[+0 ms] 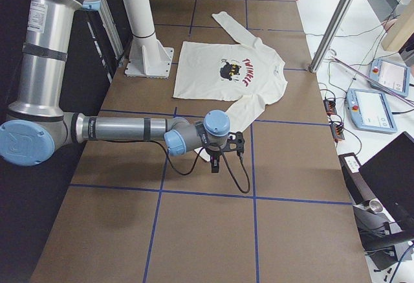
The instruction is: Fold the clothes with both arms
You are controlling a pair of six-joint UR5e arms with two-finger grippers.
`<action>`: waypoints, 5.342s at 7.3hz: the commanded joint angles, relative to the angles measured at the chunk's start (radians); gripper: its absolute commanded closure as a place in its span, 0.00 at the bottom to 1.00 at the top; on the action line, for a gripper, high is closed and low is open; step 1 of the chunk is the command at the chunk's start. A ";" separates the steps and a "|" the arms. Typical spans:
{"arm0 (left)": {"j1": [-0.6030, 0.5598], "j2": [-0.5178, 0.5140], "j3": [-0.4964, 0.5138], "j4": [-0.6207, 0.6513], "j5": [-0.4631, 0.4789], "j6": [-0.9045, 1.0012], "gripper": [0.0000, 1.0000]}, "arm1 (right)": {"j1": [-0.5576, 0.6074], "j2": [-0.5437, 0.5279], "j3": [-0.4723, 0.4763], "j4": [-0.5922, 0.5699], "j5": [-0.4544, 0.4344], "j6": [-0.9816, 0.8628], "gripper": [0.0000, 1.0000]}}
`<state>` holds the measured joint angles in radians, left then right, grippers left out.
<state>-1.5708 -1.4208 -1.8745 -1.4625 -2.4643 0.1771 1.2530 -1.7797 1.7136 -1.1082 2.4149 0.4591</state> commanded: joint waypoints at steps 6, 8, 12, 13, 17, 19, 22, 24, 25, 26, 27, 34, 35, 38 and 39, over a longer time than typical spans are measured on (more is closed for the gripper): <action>-0.002 0.003 -0.002 -0.001 -0.007 0.001 0.00 | -0.221 -0.003 -0.161 0.470 -0.119 0.444 0.26; -0.002 0.003 -0.002 -0.001 -0.007 -0.001 0.00 | -0.231 -0.003 -0.178 0.470 -0.119 0.444 0.25; -0.002 0.008 -0.003 0.001 -0.022 -0.001 0.00 | -0.244 -0.003 -0.196 0.470 -0.119 0.444 0.48; -0.002 0.008 -0.002 0.001 -0.024 -0.001 0.00 | -0.244 -0.003 -0.198 0.470 -0.116 0.444 0.72; -0.003 0.009 -0.003 0.001 -0.024 -0.001 0.00 | -0.244 0.003 -0.158 0.467 -0.094 0.444 1.00; -0.003 0.011 -0.012 0.001 -0.024 -0.001 0.00 | -0.245 0.011 -0.051 0.456 -0.057 0.490 1.00; -0.003 0.013 -0.014 -0.001 -0.024 -0.001 0.00 | -0.354 0.246 0.032 0.443 -0.056 0.883 1.00; -0.003 0.013 -0.012 -0.002 -0.038 -0.001 0.00 | -0.462 0.610 0.029 0.125 -0.159 1.069 1.00; -0.003 0.011 -0.012 -0.002 -0.038 -0.001 0.00 | -0.560 0.811 0.006 -0.097 -0.303 1.102 1.00; -0.002 0.011 -0.014 -0.002 -0.038 -0.001 0.00 | -0.617 0.980 -0.076 -0.207 -0.429 1.121 1.00; -0.003 0.010 -0.015 -0.002 -0.039 -0.001 0.00 | -0.659 1.090 -0.189 -0.205 -0.474 1.153 1.00; 0.038 -0.007 -0.041 -0.103 -0.120 -0.077 0.00 | -0.822 1.395 -0.652 -0.001 -0.746 1.196 0.02; 0.093 -0.007 -0.026 -0.195 -0.114 -0.196 0.00 | -0.820 1.383 -0.605 -0.013 -0.740 1.208 0.01; 0.284 -0.056 0.096 -0.446 -0.021 -0.618 0.00 | -0.723 1.072 -0.288 -0.076 -0.709 1.213 0.01; 0.345 -0.081 0.133 -0.511 0.060 -0.751 0.02 | -0.637 1.001 -0.278 -0.072 -0.594 1.199 0.01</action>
<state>-1.3096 -1.4742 -1.7927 -1.8809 -2.4811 -0.4117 0.5264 -0.6801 1.3908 -1.1717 1.7250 1.6698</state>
